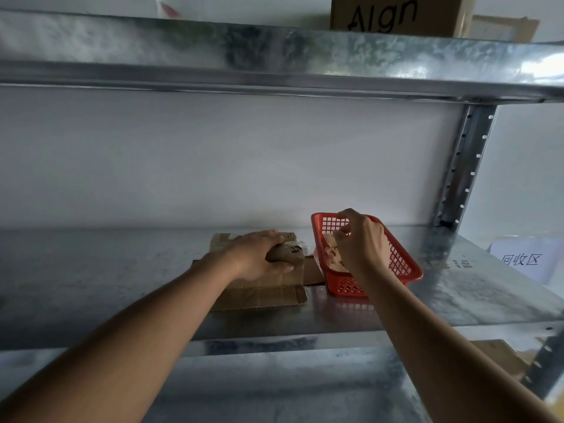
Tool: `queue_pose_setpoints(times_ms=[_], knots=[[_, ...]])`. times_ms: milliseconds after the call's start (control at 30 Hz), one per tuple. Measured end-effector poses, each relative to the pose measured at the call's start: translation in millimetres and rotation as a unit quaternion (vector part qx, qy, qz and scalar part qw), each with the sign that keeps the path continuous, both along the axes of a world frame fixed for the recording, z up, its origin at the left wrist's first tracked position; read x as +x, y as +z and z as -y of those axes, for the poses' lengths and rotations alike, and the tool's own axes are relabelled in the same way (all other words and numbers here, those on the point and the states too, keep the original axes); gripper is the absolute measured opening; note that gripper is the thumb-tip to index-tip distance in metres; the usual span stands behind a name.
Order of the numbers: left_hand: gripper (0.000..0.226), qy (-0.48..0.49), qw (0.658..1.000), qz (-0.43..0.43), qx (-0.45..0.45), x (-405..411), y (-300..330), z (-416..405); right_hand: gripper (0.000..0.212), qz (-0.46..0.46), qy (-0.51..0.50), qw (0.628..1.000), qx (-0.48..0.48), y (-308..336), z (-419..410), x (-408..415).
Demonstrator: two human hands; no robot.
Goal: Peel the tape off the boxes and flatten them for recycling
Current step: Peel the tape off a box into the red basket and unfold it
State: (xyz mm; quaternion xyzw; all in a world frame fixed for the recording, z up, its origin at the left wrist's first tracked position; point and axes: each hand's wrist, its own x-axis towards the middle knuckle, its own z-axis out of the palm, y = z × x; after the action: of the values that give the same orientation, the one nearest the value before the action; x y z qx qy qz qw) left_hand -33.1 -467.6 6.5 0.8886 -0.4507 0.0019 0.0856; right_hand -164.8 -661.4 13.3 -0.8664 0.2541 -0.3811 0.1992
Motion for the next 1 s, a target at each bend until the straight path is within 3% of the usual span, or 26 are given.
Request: queue_pose_setpoints(times_ms=[133, 400, 533, 867, 1000], knots=[[0.084, -0.001, 1.000, 0.007, 0.001, 0.6, -0.4, -0.9, 0.035, -0.015, 0.023, 1.000, -0.001, 2.2, 0.4, -3.3], [0.086, -0.003, 1.000, 0.019, 0.008, -0.2, -2.5, -1.6, 0.014, -0.145, 0.124, 0.982, 0.001, 11.4, 4.8, -9.1], [0.080, -0.007, 1.000, 0.019, 0.007, 0.4, -3.4, -2.3, 0.029, -0.209, 0.100, 0.973, 0.002, 11.9, 7.8, -11.2], [0.075, -0.009, 1.000, 0.025, 0.007, -1.2, -3.1, -1.7, 0.019, -0.172, 0.144, 0.974, 0.021, 11.3, 8.6, -23.5], [0.085, -0.003, 0.999, 0.029, 0.016, -2.9, -3.4, -2.0, 0.013, -0.144, 0.139, 0.979, 0.037, 12.1, 7.5, -25.6]])
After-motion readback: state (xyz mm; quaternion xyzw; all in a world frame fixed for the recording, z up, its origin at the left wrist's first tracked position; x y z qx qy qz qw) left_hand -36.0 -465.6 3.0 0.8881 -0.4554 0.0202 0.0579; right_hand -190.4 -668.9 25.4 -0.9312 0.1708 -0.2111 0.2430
